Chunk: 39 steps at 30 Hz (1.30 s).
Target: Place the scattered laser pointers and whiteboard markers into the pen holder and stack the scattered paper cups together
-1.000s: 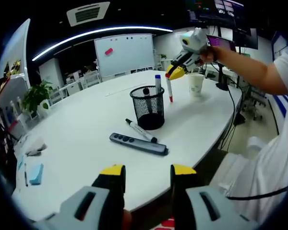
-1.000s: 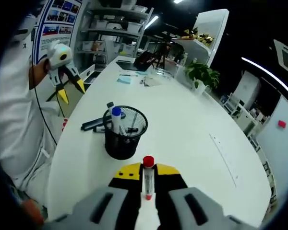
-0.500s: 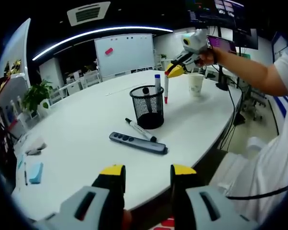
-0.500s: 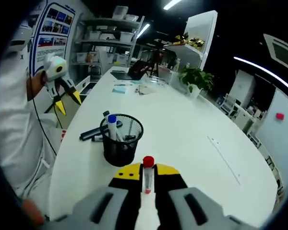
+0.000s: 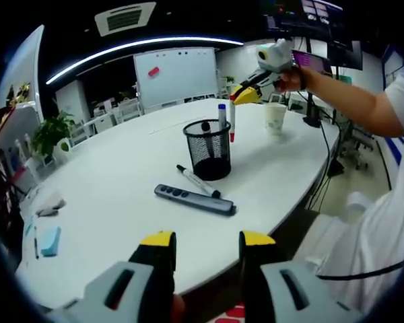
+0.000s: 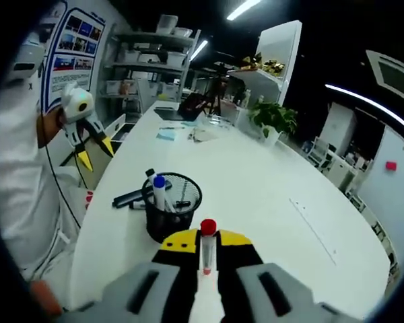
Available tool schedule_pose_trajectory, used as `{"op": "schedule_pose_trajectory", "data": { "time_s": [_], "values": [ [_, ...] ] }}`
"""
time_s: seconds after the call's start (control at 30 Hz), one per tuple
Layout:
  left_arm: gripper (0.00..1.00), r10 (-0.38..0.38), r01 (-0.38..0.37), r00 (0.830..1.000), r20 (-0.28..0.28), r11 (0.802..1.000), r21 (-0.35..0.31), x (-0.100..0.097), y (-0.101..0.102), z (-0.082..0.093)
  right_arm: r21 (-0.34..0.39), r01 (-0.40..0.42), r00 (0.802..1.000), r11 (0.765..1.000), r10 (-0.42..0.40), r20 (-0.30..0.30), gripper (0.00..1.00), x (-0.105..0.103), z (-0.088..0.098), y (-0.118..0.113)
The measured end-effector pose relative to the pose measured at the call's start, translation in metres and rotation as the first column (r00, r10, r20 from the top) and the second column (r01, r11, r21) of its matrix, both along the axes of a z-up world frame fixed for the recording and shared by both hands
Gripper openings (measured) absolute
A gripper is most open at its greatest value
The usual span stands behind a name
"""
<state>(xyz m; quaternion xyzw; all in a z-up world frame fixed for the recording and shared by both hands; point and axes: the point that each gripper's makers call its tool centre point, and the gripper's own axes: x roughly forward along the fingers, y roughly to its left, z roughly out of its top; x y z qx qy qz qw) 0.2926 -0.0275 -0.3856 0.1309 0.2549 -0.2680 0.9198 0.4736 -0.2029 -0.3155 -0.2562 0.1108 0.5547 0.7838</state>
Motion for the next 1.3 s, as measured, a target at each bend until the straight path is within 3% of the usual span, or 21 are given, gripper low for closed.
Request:
{"op": "schedule_pose_trajectory", "data": {
  "time_s": [0.8, 1.0, 1.3],
  "values": [
    [0.38, 0.001, -0.001, 1.000, 0.000, 1.000, -0.004, -0.003, 0.001, 0.000, 0.126, -0.016, 0.999, 0.992, 0.010, 0.045, 0.09, -0.004, 0.040, 0.011],
    [0.38, -0.004, 0.004, 1.000, -0.001, 1.000, -0.002, -0.003, -0.001, 0.000, 0.152, -0.013, 0.998, 0.988, 0.005, 0.055, 0.09, 0.009, 0.049, 0.007],
    [0.38, -0.004, 0.004, 1.000, 0.000, 1.000, 0.000, -0.002, -0.002, 0.000, 0.178, -0.033, 0.997, 0.983, 0.021, 0.069, 0.09, 0.002, 0.062, 0.017]
  ]
}}
